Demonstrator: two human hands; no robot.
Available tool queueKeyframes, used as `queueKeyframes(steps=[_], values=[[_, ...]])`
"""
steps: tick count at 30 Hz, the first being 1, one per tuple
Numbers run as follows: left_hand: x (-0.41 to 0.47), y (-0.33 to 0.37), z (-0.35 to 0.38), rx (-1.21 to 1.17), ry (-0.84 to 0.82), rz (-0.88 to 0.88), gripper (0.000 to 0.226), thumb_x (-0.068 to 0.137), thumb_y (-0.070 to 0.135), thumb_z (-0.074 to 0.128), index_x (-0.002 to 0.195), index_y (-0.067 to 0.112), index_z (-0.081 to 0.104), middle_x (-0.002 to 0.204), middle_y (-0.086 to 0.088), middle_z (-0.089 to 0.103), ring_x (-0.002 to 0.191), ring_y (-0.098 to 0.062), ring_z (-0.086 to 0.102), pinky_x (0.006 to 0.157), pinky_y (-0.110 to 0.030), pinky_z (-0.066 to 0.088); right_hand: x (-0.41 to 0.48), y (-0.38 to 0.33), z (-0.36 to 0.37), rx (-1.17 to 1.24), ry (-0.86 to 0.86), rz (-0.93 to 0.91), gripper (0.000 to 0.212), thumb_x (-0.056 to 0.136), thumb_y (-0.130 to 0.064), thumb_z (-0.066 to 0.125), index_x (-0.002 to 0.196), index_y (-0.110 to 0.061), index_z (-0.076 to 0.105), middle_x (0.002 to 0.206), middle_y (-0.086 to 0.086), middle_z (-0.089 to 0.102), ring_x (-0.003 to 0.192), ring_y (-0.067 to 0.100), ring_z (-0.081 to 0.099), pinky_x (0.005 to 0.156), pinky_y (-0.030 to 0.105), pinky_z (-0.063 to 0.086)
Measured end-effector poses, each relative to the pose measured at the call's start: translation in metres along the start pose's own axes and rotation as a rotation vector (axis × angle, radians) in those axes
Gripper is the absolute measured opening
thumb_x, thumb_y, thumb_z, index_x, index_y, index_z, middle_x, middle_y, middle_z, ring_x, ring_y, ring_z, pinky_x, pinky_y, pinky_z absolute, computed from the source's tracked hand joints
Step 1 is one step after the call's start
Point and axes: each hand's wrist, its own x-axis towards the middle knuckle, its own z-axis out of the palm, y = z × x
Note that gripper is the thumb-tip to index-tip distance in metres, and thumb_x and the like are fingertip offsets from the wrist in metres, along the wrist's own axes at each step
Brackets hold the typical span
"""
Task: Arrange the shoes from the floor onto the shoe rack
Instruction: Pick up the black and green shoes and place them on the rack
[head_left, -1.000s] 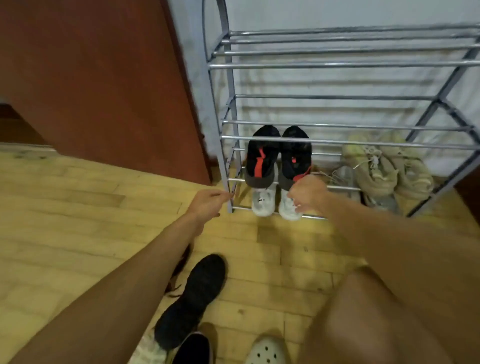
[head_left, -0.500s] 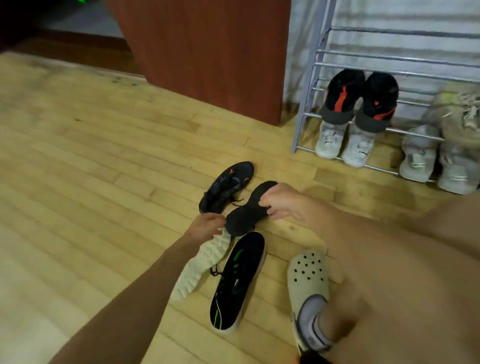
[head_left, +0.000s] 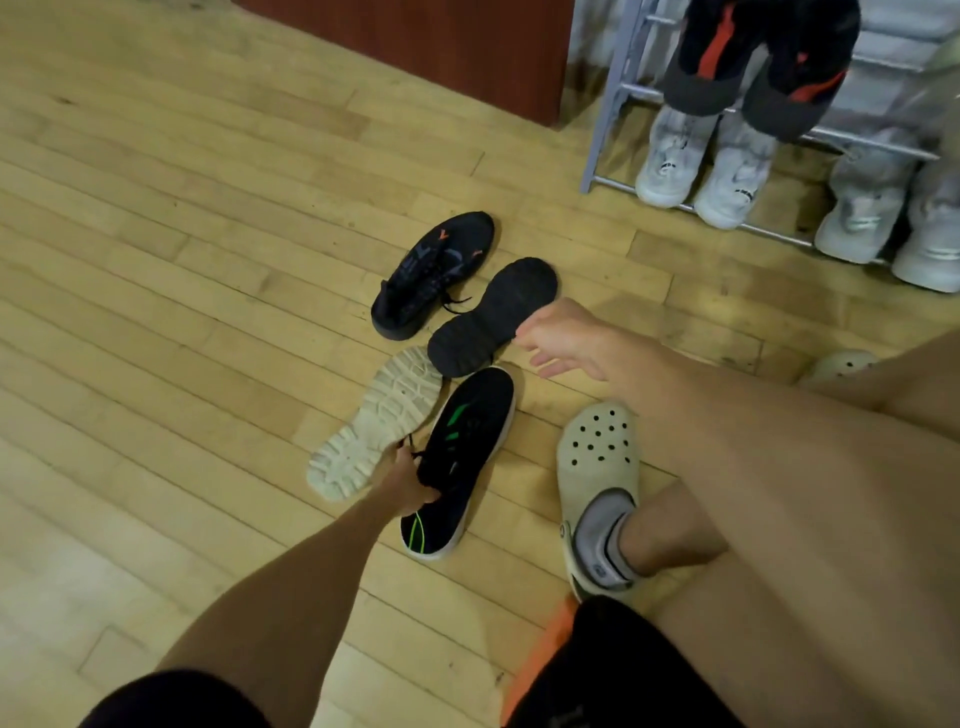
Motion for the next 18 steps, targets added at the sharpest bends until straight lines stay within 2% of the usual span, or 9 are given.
queueKeyframes(steps=[3,6,8,10,12,14,18], values=[[0.001,-0.003,0.003,-0.043,0.012,-0.001,0.08,0.078,0.018,0.075,0.143,0.004,0.029,0.142,-0.014,0.038,0.126,-0.03,0.045,0.082,-0.03,0.041,-0.001,0.005,-0.002,-0.048,-0.002,0.001,0.013,0.091,-0.009,0.057,0.103,-0.012,0.062,0.109,0.011,0.064,0.098,0.024,0.066,0.078,0.032,0.057],[-0.001,-0.006,0.006,-0.119,0.047,-0.049,0.082,0.076,0.015,0.077,0.14,0.004,0.028,0.138,-0.014,0.043,0.121,-0.03,0.047,0.089,-0.037,0.044,-0.002,0.011,-0.002,-0.106,-0.023,-0.005,0.02,0.091,-0.008,0.055,0.11,-0.01,0.062,0.111,0.011,0.064,0.094,0.022,0.065,0.078,0.031,0.058],[-0.005,-0.008,0.011,-0.322,-0.063,-0.096,0.085,0.077,0.008,0.076,0.143,0.01,0.023,0.14,-0.013,0.04,0.117,-0.029,0.048,0.084,-0.039,0.05,-0.006,0.011,-0.003,-0.147,-0.035,-0.014,0.026,0.091,-0.007,0.055,0.115,-0.007,0.062,0.111,0.011,0.064,0.094,0.021,0.065,0.08,0.032,0.058],[-0.012,-0.008,0.016,-0.475,-0.238,-0.105,0.079,0.081,0.004,0.071,0.144,0.013,0.025,0.139,-0.01,0.044,0.11,-0.026,0.054,0.083,-0.04,0.054,-0.012,0.008,-0.006,-0.169,-0.039,-0.033,0.026,0.091,-0.006,0.054,0.115,-0.005,0.064,0.108,0.011,0.064,0.095,0.022,0.065,0.083,0.032,0.057],[-0.021,-0.006,0.017,-0.606,-0.366,-0.105,0.068,0.084,0.001,0.068,0.142,0.01,0.035,0.124,-0.008,0.058,0.098,-0.023,0.061,0.085,-0.042,0.053,-0.019,0.003,-0.006,-0.194,-0.029,-0.065,0.024,0.091,-0.006,0.053,0.112,-0.007,0.064,0.107,0.01,0.064,0.099,0.022,0.067,0.084,0.033,0.057],[-0.029,-0.004,0.014,-0.738,-0.422,-0.086,0.063,0.084,0.001,0.068,0.139,0.011,0.039,0.111,-0.007,0.064,0.093,-0.024,0.063,0.079,-0.04,0.053,-0.028,-0.001,-0.004,-0.253,-0.04,-0.102,0.025,0.091,-0.008,0.053,0.112,-0.009,0.064,0.11,0.01,0.064,0.102,0.022,0.066,0.086,0.034,0.057],[-0.047,0.001,0.005,-0.854,-0.45,0.0,0.06,0.085,0.007,0.069,0.137,0.013,0.04,0.116,-0.013,0.065,0.098,-0.028,0.063,0.08,-0.04,0.053,-0.044,-0.004,0.002,-0.474,-0.105,-0.141,0.023,0.092,-0.015,0.055,0.112,-0.008,0.065,0.114,0.013,0.064,0.103,0.024,0.066,0.085,0.034,0.058]])
